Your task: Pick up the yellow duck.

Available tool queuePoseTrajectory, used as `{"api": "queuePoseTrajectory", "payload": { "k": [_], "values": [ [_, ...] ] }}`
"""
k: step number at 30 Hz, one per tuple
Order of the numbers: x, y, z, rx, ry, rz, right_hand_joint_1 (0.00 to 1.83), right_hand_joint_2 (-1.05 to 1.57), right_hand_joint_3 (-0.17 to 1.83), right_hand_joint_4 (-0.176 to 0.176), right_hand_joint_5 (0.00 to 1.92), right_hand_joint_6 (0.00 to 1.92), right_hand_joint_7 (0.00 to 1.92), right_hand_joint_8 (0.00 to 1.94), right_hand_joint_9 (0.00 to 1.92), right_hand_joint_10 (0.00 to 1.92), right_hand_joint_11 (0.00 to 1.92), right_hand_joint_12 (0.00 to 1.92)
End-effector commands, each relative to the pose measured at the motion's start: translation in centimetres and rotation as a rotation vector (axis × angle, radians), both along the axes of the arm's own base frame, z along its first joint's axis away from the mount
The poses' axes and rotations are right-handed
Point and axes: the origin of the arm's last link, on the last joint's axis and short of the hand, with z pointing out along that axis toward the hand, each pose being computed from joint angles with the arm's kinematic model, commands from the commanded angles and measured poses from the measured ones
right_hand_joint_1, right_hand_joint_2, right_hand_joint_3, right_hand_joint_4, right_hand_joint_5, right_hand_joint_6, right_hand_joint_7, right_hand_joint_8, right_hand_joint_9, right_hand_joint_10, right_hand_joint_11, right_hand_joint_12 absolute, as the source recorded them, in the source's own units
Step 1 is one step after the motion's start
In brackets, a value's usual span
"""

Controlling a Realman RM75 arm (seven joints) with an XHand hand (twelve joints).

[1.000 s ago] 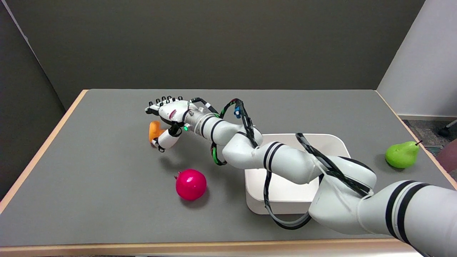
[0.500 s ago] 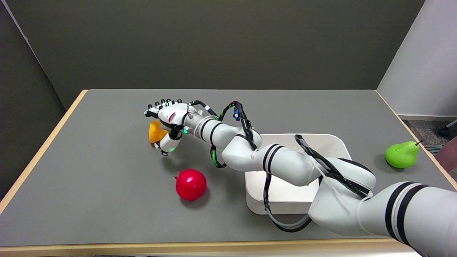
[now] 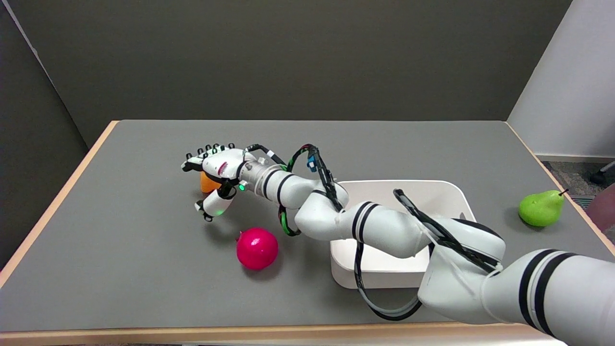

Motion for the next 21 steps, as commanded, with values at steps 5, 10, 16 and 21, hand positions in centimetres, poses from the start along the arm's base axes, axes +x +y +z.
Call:
{"api": "queuePoseTrajectory", "payload": {
  "k": [5, 10, 16, 21],
  "values": [
    [0.1, 0.4, -0.6, 0.021, -0.007, 0.005, 0.60, 0.63, 1.00, 0.101, 0.10, 0.42, 0.10, 0.26, 0.03, 0.50, 0.00, 0.96],
    [0.7, 0.5, -1.0, 0.037, -0.005, 0.027, 0.59, 0.61, 0.97, 0.117, 0.07, 0.42, 0.02, 0.11, 0.01, 0.50, 0.00, 0.97],
    [0.7, 0.7, -0.9, 0.047, 0.034, 0.053, 0.60, 0.61, 0.93, 0.118, 0.08, 0.38, 0.00, 0.02, 0.06, 0.62, 0.00, 1.07],
    [0.7, 0.7, -0.7, 0.043, 0.035, 0.050, 0.64, 0.62, 0.91, 0.119, 0.09, 0.35, 0.00, 0.01, 0.12, 0.67, 0.01, 1.14]
  ]
}}
